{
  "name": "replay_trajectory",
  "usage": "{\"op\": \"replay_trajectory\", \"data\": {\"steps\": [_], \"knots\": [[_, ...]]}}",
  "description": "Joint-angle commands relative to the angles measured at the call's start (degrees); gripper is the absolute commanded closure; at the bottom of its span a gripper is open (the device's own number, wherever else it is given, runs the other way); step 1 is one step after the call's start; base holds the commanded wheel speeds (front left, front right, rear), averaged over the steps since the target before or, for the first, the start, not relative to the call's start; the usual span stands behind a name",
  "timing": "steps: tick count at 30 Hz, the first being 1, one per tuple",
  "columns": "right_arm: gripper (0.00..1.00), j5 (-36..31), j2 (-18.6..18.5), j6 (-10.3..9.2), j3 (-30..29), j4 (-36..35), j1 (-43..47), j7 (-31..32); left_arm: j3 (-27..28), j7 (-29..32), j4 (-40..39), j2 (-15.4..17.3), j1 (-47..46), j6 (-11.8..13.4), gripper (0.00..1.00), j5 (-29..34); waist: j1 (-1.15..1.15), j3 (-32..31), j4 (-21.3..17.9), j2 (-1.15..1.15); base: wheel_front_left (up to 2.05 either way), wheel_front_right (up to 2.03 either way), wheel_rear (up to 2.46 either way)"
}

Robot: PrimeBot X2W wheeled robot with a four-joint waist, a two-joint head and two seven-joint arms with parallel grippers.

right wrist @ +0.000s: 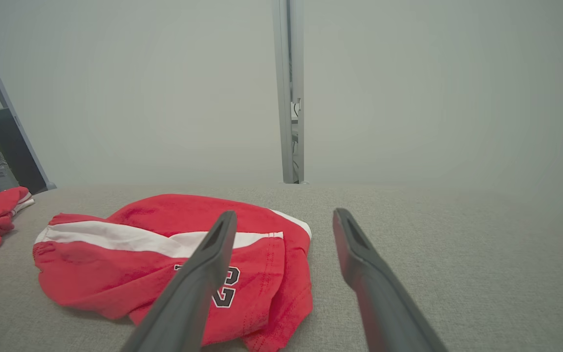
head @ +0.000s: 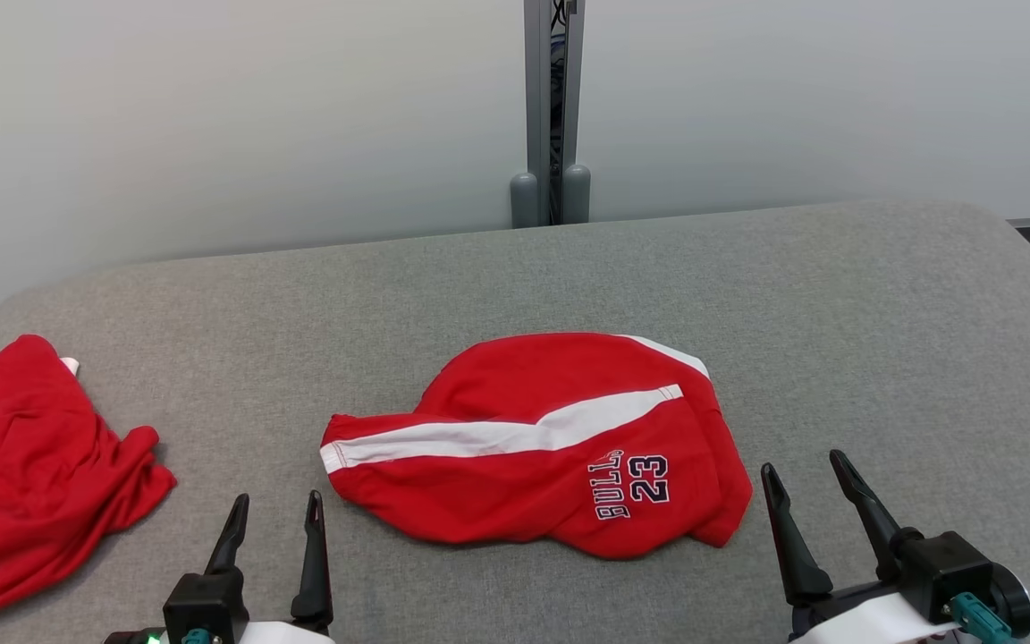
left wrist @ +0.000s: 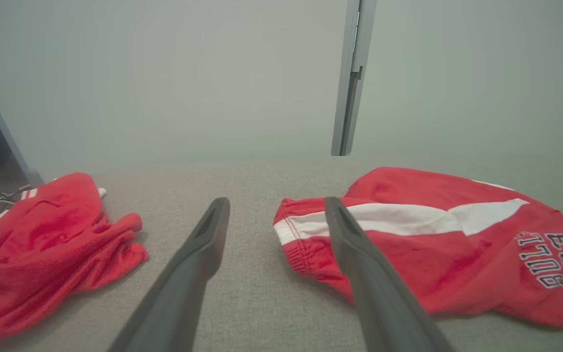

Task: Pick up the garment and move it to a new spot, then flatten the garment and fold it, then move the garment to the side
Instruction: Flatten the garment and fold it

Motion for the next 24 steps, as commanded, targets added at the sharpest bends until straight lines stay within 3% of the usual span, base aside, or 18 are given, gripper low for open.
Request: {"op": "replay_trajectory", "data": {"steps": [1, 6, 18, 24], "knots": [[0.0, -0.2, -0.3, 0.01, 0.1, 0.2, -0.6, -0.3, 0.1, -0.2, 0.9, 0.2, -1.5, -0.1, 0.0, -0.1, 0.0, 0.2, -0.1, 0.0, 0.0, 0.0, 0.0], [0.0, -0.1, -0.4, 0.01, 0.3, 0.2, -1.0, -0.3, -0.7, -0.2, 5.5, 0.2, -4.3, -1.5, 0.0, -1.4, 0.0, 1.1, -0.2, 0.0, 0.0, 0.0, 0.0], [0.0, 0.0, -1.0, 0.01, 1.2, 0.0, -3.0, -0.3, -2.5, 0.3, 24.8, 0.2, -19.0, -5.7, 0.0, -8.8, 0.0, 6.1, -1.3, 0.0, 0.0, 0.0, 0.0], [0.0, 0.0, -1.1, 0.01, 1.5, -0.2, -4.0, -0.3, -2.7, 1.3, 32.4, 0.4, -24.7, -6.0, 0.0, -9.6, 0.0, 7.5, -1.9, 0.0, 0.0, 0.0, 0.0]]}}
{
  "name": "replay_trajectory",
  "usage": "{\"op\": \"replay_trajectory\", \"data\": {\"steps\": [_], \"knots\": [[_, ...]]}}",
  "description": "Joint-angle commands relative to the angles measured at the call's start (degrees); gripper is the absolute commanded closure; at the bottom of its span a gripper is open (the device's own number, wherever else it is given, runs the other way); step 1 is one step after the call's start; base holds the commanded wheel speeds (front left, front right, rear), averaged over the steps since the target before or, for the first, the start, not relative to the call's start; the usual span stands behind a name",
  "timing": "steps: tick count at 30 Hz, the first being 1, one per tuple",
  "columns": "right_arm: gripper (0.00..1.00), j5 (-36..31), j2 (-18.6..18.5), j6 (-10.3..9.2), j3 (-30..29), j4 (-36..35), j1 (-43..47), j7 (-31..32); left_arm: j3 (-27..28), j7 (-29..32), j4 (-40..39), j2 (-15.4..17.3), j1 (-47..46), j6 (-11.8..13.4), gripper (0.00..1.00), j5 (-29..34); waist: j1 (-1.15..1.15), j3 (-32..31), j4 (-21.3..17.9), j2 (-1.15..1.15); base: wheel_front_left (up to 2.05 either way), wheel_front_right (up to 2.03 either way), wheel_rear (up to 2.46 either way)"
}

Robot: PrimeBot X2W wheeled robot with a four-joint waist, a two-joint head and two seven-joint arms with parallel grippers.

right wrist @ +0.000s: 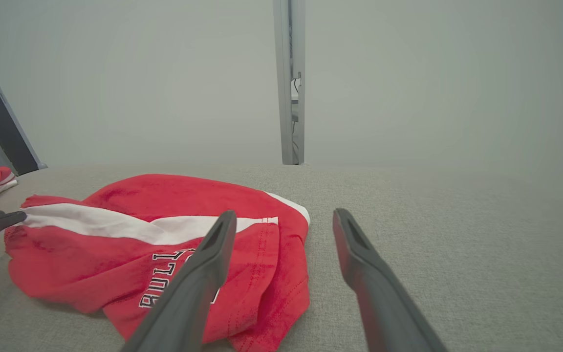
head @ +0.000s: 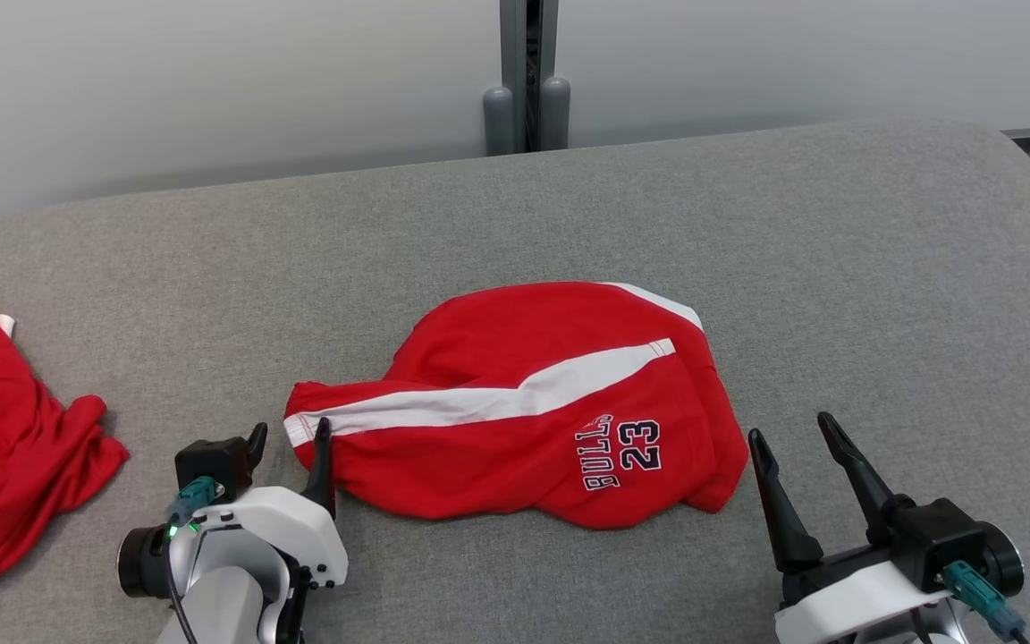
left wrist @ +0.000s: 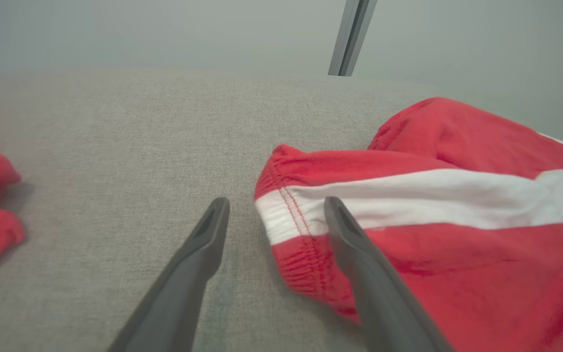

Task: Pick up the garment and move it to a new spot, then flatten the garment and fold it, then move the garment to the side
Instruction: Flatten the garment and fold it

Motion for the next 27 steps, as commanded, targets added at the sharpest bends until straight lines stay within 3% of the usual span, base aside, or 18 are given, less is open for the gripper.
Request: {"op": "replay_trajectory", "data": {"steps": [1, 2, 4, 6, 7, 16, 27], "knots": [[0.0, -0.2, -0.5, 0.01, 0.0, -0.1, -0.6, -0.3, 0.0, 0.2, 1.5, 0.4, -1.7, -0.2, 0.0, -0.2, 0.0, 0.4, -0.2, 0.0, 0.0, 0.0, 0.0], [0.0, -0.3, -0.5, 0.01, 0.0, -0.1, -0.8, -0.3, -0.1, 0.4, 2.6, 0.4, -2.4, -0.3, 0.02, -0.3, 0.0, 0.5, -0.3, 0.0, 0.0, 0.0, 0.0], [0.0, -0.3, -0.6, 0.01, 0.2, -0.2, -1.0, -0.3, -0.2, 0.5, 4.4, 0.4, -3.5, -0.6, 0.23, -0.6, 0.0, 0.8, -0.5, 0.0, 0.0, 0.0, 0.0], [0.0, -0.3, -0.7, 0.01, 0.2, -0.3, -1.1, -0.3, -0.4, 0.5, 5.8, 0.4, -4.5, -1.2, 0.86, -0.9, 0.0, 0.9, -0.6, 0.0, 0.0, 0.0, 0.0], [0.0, -0.3, -0.7, 0.01, 0.2, -0.3, -1.0, -0.3, -0.6, 0.6, 6.4, 0.4, -4.8, -1.4, 1.0, -0.9, 0.0, 1.0, -0.7, 0.0, 0.0, 0.0, 0.0], [0.0, -0.5, -0.5, 0.01, 0.1, -0.9, -1.1, -0.3, -1.9, 0.0, 7.4, 0.2, -4.8, -2.4, 1.0, -2.4, 0.0, 1.0, -0.3, 0.0, 0.0, 0.0, 0.0], [0.0, -0.4, -0.4, 0.01, 0.0, -0.6, -3.3, -0.3, -2.6, -1.4, -3.1, 1.1, 0.0, -1.6, 1.0, -0.4, 0.0, 2.3, 2.9, 0.0, 0.0, 0.0, 0.0]]}}
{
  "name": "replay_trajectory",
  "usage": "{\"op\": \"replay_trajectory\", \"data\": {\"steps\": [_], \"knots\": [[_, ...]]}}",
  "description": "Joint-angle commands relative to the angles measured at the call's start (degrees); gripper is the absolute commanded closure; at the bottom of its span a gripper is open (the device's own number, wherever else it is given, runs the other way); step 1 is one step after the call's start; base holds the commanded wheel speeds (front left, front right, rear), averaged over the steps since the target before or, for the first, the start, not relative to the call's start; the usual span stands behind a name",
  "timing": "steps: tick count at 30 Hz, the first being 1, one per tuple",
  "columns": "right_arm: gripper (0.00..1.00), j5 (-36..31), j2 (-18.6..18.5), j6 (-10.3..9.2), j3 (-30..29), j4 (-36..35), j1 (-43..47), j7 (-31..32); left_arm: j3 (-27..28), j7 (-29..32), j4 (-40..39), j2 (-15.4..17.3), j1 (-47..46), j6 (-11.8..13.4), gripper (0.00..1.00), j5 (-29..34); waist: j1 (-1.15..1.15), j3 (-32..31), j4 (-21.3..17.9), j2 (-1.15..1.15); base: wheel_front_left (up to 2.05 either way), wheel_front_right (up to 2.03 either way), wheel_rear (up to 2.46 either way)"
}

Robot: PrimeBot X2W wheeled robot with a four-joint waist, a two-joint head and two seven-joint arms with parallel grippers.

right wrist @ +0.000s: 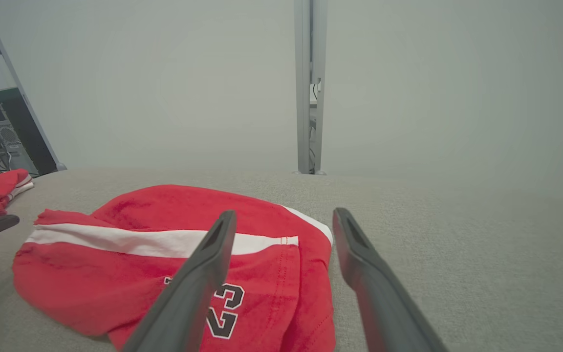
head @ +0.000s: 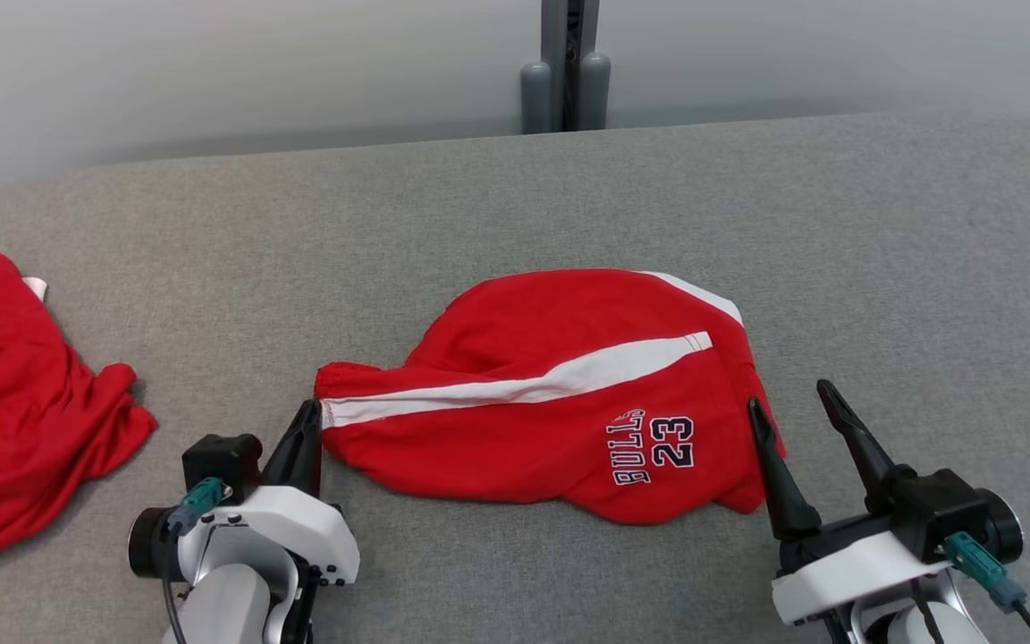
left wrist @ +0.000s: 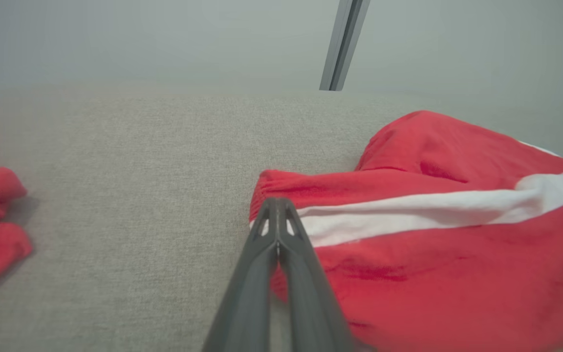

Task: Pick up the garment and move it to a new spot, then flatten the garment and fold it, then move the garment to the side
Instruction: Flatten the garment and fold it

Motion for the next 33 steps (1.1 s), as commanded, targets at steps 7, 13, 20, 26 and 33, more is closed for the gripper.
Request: {"op": "replay_trajectory", "data": {"steps": [7, 13, 20, 26, 33], "knots": [[0.0, 0.7, -1.0, 0.01, 0.5, 1.4, -3.4, -0.3, 0.5, 0.9, -5.9, 0.5, 2.7, -0.1, 0.11, -1.5, 0.0, 2.0, 3.4, 0.0, 0.0, 0.0, 0.0], [0.0, 0.9, -1.5, 0.01, 1.5, 1.9, -4.3, -0.3, -0.1, 6.8, -5.1, 0.0, -1.5, -0.9, 0.0, -5.2, 0.0, 3.0, 2.6, 0.0, 0.0, 0.0, 0.0], [0.0, 0.8, -1.0, 0.01, 0.4, 1.8, -3.9, -0.3, -0.6, 12.4, -3.1, 0.4, -2.4, 1.4, 0.11, -5.7, 0.0, 3.3, -0.6, 0.0, 0.0, 0.0, 0.0], [0.0, 0.7, -0.5, 0.01, 0.1, 1.9, -3.4, -0.3, -0.5, 15.3, -3.8, 0.9, -0.6, 3.8, 0.58, -5.6, 0.0, 3.1, -2.1, 0.0, 0.0, 0.0, 0.0], [0.0, 0.5, -0.2, 0.01, -0.3, 1.7, -2.9, -0.3, -1.5, 17.9, -7.7, 1.6, 2.7, 5.8, 0.76, -5.1, 0.0, 2.4, -2.3, 0.0, 0.0, 0.0, 0.0]]}}
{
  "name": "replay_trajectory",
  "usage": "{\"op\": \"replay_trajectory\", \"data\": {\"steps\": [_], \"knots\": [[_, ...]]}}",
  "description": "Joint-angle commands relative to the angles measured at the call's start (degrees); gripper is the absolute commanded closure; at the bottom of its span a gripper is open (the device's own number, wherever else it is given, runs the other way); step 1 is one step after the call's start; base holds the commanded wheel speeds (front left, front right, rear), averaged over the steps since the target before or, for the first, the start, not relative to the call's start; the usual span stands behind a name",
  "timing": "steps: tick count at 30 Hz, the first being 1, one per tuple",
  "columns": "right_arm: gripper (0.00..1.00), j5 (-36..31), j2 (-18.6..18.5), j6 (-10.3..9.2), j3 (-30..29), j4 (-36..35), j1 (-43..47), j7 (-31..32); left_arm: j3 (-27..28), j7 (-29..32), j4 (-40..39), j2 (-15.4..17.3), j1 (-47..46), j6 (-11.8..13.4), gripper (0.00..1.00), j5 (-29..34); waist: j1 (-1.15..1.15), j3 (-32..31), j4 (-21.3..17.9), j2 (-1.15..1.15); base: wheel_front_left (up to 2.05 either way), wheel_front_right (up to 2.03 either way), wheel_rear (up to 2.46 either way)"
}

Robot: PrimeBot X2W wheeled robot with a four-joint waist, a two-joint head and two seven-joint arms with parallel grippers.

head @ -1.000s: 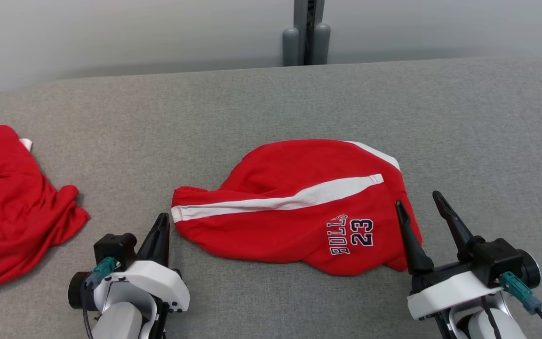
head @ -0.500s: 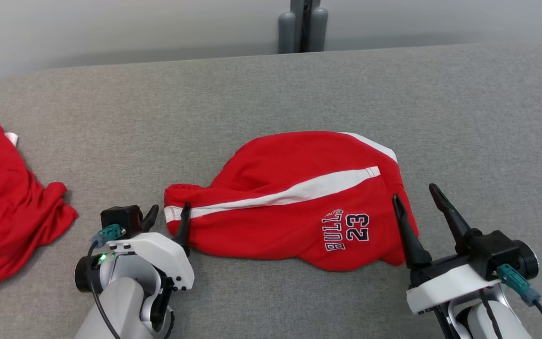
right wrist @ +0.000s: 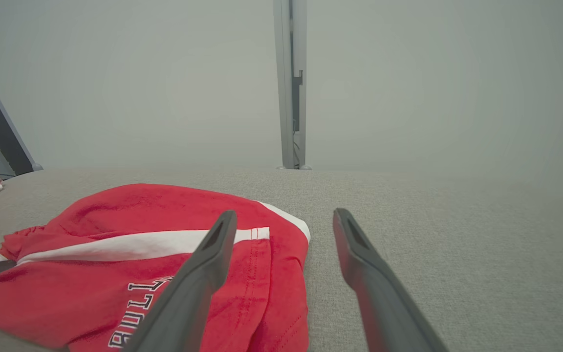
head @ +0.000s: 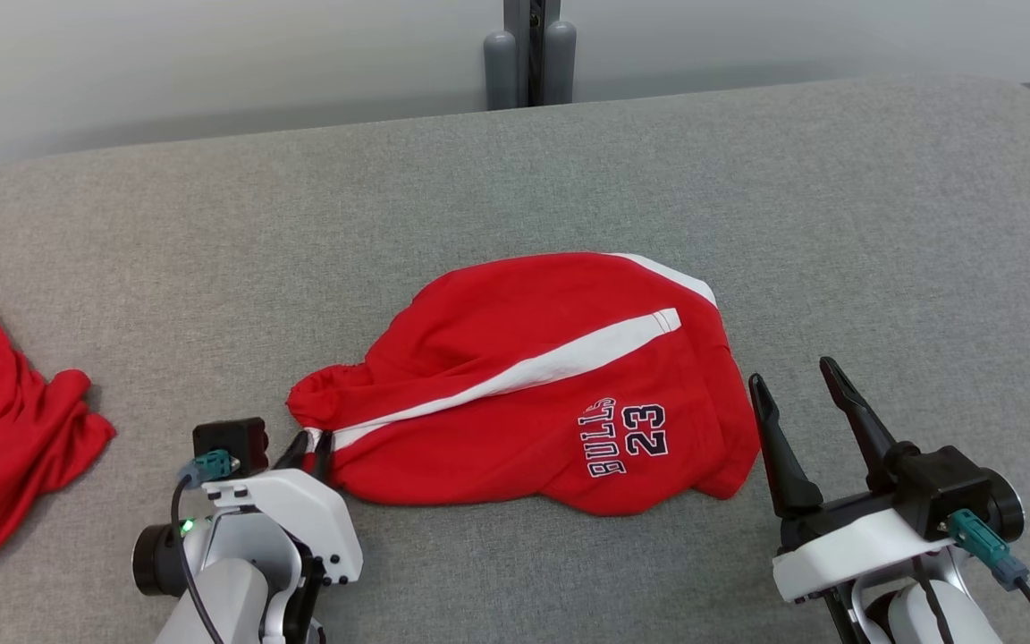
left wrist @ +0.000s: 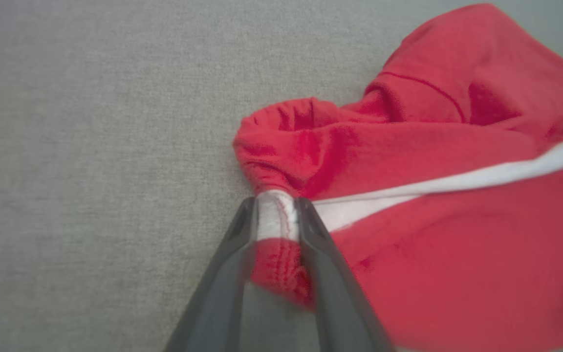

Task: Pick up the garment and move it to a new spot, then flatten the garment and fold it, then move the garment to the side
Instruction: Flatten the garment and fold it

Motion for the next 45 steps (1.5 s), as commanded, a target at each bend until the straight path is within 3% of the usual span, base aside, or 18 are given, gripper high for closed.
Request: {"op": "replay_trajectory", "data": {"steps": [1, 10, 16, 25, 38, 39, 40, 41, 42, 43, 44, 45], "knots": [[0.0, -0.3, -0.2, 0.01, -0.3, -0.4, 0.5, -0.3, -0.3, 0.6, -1.5, 0.5, 1.4, 0.4, 1.0, 0.3, 0.0, -0.3, 0.2, 0.0, 0.0, 0.0, 0.0], [0.0, 0.3, -0.3, 0.01, 0.3, 0.4, -0.7, -0.3, -1.3, -3.4, -9.7, 1.4, 4.3, 0.2, 1.0, 1.4, 0.0, -0.4, 2.1, 0.0, 0.0, 0.0, 0.0], [0.0, 3.9, -1.3, 0.01, 2.8, 8.2, -5.4, -0.3, -1.9, -6.5, -13.7, 1.9, 5.5, -0.2, 1.0, 2.1, 0.0, 0.5, 3.9, 0.0, 0.0, 0.0, 0.0], [0.0, 14.8, -4.7, 0.0, 13.6, 27.3, -20.4, 2.1, -3.2, -7.5, -14.2, 1.9, 4.3, -0.6, 1.0, 2.7, 0.0, 2.3, 5.7, 0.0, 0.0, 0.0, 0.0], [0.0, 26.5, -8.1, 0.0, 28.4, 37.2, -32.5, 7.9, -5.1, -8.6, -12.0, 1.1, 2.7, -1.4, 1.0, 2.3, 0.0, 4.1, 7.9, 0.0, 0.0, 0.0, 0.0], [0.09, 27.1, -8.0, 0.0, 29.1, 38.0, -33.0, 8.5, -5.2, -8.7, -11.8, 1.0, 2.6, -1.5, 1.0, 2.2, 0.0, 4.2, 8.0, 0.0, 0.0, 0.0, 0.0], [0.27, 27.4, -8.0, 0.0, 29.7, 38.8, -33.6, 8.8, -5.3, -8.8, -11.7, 1.0, 2.4, -1.6, 1.0, 2.1, 0.0, 4.2, 8.0, 0.0, 0.0, 0.0, 0.0], [0.53, 27.9, -8.0, 0.0, 30.1, 39.4, -34.4, 8.9, -5.4, -8.9, -11.6, 1.0, 2.3, -1.6, 1.0, 2.0, 0.0, 4.3, 8.1, 0.0, 0.0, 0.0, 0.0], [0.67, 28.4, -7.8, 0.0, 30.7, 40.1, -34.8, 9.4, -5.5, -8.8, -11.5, 0.9, 2.1, -1.6, 1.0, 1.9, 0.0, 4.5, 8.1, 0.0, 0.0, 0.0, 0.0], [0.91, 28.7, -7.6, 0.01, 31.3, 40.3, -35.2, 9.5, -5.6, -8.9, -11.4, 0.9, 2.0, -1.6, 1.0, 1.8, 0.0, 4.6, 8.1, 0.0, 0.0, 0.0, 0.0], [1.0, 29.0, -7.6, 0.01, 31.9, 40.5, -35.7, 9.2, -5.6, -9.0, -11.3, 0.9, 1.8, -1.6, 1.0, 1.8, 0.0, 4.7, 8.1, 0.0, 0.0, 0.0, 0.0], [1.0, 29.4, -7.7, 0.0, 32.6, 40.8, -36.0, 9.4, -5.7, -9.0, -11.2, 0.9, 1.7, -1.6, 1.0, 1.8, 0.0, 4.8, 8.1, 0.0, 0.0, 0.0, 0.0]]}}
